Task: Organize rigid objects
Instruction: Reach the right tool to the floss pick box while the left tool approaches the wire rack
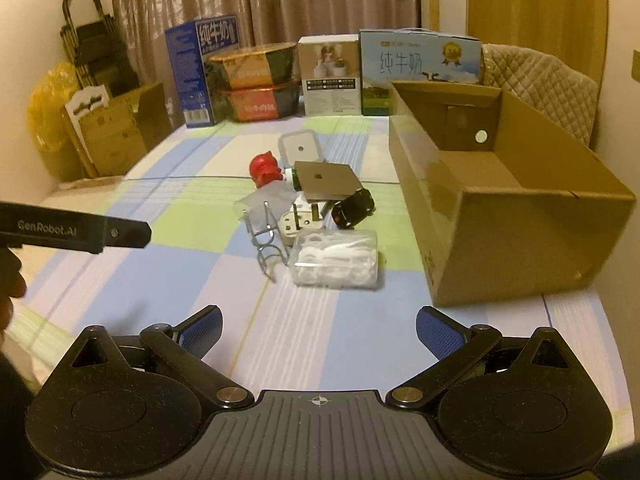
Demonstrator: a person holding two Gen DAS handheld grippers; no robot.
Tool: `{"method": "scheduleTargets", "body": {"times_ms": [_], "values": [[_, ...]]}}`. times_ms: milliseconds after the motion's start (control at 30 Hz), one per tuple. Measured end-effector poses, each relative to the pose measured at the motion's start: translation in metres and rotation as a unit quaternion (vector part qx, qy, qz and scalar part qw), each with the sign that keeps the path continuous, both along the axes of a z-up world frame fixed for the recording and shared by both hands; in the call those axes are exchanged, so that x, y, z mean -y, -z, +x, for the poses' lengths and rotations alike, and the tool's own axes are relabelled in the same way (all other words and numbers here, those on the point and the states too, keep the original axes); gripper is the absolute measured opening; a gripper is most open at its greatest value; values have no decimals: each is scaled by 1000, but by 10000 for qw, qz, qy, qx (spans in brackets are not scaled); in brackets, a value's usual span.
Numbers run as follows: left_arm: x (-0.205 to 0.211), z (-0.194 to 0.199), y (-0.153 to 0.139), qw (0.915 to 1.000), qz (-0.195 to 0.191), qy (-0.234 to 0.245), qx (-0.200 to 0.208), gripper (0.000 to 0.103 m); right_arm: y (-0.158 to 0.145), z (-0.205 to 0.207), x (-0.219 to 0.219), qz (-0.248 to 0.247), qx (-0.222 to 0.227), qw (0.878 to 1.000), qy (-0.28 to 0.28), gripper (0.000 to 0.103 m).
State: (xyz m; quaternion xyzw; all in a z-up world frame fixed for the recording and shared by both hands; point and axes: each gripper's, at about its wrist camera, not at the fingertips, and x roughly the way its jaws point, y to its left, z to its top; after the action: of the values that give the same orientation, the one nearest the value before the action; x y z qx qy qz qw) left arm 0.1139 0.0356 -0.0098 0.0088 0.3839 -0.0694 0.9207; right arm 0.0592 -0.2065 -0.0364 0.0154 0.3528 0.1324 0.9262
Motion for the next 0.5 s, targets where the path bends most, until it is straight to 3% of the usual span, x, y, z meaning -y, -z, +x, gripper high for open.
{"method": "scheduleTargets", "body": {"times_ms": [133,200,267,500], "values": [[-2,25,16,9999,123,66,-23,102,16,29,-8,-108,41,9999,4,97],[-2,35,22,9999,76,105,-5,102,25,44,-10,-78,-14,9999,63,86],[-1,43,28,9999,55,95,14,102,34,59,-12,-5,-110,9999,87,82],[0,60,45,9997,-135,92,-155,102,54,94,-21,-116,-124,9997,192,82]]}}
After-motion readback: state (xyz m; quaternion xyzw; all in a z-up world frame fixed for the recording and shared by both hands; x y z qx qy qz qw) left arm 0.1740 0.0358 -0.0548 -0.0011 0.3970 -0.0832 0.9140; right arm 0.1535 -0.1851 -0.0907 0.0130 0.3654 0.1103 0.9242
